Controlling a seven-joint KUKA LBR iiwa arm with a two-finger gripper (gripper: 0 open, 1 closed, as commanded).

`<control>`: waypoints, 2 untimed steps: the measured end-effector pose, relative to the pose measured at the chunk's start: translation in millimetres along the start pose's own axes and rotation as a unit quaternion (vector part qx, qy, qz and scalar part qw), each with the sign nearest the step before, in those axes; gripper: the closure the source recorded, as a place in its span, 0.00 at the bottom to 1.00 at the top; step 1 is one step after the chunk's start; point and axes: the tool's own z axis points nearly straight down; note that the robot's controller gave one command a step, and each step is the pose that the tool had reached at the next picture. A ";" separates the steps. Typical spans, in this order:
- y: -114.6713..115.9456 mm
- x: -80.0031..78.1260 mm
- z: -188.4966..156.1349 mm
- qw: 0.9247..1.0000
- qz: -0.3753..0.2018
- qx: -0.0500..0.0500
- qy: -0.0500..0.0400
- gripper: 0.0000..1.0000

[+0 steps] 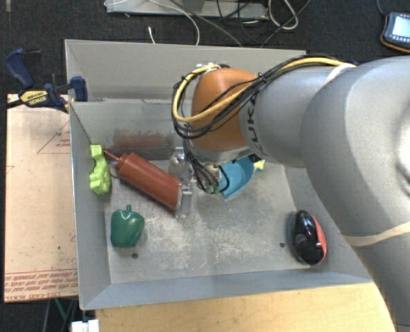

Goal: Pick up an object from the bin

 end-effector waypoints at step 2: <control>-15.1 16.1 -0.8 0.998 -0.055 0.000 -0.001 1.00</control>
Offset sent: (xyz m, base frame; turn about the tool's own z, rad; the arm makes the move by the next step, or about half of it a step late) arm 0.0000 0.0000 0.0000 0.0000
